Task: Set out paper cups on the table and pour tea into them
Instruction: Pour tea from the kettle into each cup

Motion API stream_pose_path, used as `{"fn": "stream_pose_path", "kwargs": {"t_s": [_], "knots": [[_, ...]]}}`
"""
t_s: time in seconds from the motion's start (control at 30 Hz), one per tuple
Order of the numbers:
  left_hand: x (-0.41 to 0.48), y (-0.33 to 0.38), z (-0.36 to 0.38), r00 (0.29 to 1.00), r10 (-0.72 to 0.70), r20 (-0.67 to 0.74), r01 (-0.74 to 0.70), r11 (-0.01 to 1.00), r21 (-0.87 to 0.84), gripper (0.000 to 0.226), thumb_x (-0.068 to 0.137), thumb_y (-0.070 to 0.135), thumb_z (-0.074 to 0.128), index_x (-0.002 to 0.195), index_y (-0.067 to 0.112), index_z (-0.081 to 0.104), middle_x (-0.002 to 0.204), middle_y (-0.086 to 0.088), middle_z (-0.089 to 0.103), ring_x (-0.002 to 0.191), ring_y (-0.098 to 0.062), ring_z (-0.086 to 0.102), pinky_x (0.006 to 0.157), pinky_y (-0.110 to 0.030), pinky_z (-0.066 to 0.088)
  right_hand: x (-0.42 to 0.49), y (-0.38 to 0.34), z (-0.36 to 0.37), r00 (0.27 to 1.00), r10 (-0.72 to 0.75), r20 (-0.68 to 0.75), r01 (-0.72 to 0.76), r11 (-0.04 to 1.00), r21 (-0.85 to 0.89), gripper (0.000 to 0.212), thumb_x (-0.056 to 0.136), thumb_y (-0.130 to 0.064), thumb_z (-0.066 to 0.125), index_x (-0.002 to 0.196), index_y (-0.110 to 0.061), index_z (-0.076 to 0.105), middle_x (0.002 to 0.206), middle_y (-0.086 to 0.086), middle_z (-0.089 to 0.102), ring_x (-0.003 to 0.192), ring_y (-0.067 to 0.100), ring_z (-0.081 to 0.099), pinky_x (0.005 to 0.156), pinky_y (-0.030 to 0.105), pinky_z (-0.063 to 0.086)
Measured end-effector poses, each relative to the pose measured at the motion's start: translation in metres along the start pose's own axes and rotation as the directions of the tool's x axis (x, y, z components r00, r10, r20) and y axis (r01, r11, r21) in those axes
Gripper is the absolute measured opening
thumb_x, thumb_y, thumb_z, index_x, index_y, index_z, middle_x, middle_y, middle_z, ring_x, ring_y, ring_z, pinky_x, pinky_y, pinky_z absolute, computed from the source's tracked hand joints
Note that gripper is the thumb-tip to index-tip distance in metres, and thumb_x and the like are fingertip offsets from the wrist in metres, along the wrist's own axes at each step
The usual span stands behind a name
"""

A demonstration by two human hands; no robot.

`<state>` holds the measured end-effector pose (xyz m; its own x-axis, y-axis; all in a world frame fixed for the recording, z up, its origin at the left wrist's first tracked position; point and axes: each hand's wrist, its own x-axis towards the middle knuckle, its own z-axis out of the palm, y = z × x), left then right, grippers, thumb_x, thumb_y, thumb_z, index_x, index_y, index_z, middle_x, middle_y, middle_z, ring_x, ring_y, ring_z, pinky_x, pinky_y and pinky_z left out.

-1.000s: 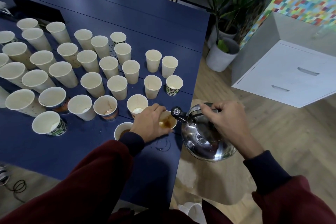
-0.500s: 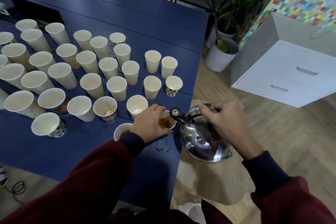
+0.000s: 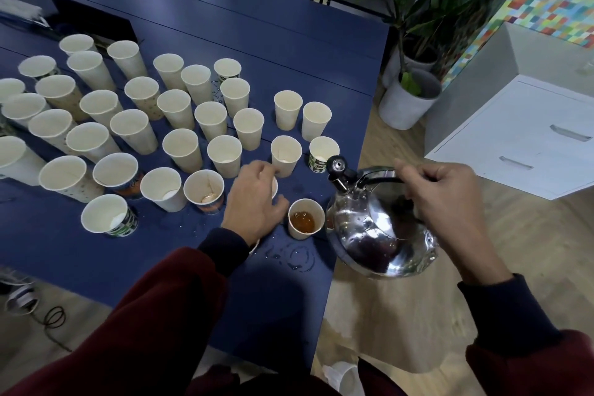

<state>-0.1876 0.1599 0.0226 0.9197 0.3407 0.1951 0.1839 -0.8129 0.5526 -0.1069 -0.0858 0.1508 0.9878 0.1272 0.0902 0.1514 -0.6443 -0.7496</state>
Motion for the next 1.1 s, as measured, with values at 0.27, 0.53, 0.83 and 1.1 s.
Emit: {"fn": "stream_pose_path", "kwargs": {"t_s": [0.27,0.53,0.83,1.1], "knots": [[0.014,-0.036,-0.006,0.935,-0.127,0.332,0.083,0.986,0.144,0.085,0.079,0.035,0.077,0.146,0.009,0.032,0.14,-0.013,0.045,0.126,-0.03,0.047,0.103,-0.038,0.042,0.006,-0.041,0.007,0.997,-0.062,-0.043,0.062,0.998,0.002,0.062,0.086,-0.048,0.068,0.056,0.005,0.056,0.05,0.023,0.047,0.048,0.023,0.041,0.055,0.042,0.043],[0.032,-0.054,-0.012,0.899,0.013,0.438,-0.073,0.99,0.12,0.067,0.082,0.041,0.074,0.133,0.011,0.043,0.126,-0.012,0.05,0.113,-0.032,0.054,0.095,-0.041,0.046,-0.007,-0.079,0.041,0.997,0.02,-0.078,-0.021,1.0,-0.018,0.068,0.08,-0.056,0.061,0.065,0.01,0.056,0.06,0.031,0.044,0.052,0.037,0.039,0.058,0.054,0.046],[0.041,-0.059,-0.037,0.919,0.167,0.359,-0.067,0.959,-0.275,0.063,0.067,0.036,0.08,0.118,0.021,0.046,0.113,-0.001,0.062,0.104,-0.024,0.058,0.085,-0.04,0.048,-0.033,-0.101,0.061,0.989,0.096,-0.109,-0.103,0.993,-0.059,0.057,0.074,-0.066,0.064,0.059,-0.011,0.063,0.044,0.004,0.045,0.046,0.023,0.042,0.053,0.038,0.04],[0.044,-0.052,-0.051,0.919,0.226,0.324,-0.119,0.94,-0.32,0.068,0.065,0.03,0.081,0.123,0.02,0.049,0.119,-0.001,0.06,0.108,-0.025,0.057,0.088,-0.039,0.047,-0.046,-0.121,0.064,0.986,0.067,-0.151,-0.089,0.986,-0.144,0.05,0.085,-0.045,0.074,0.051,-0.011,0.06,0.041,-0.003,0.043,0.045,0.012,0.039,0.052,0.029,0.032]]}}
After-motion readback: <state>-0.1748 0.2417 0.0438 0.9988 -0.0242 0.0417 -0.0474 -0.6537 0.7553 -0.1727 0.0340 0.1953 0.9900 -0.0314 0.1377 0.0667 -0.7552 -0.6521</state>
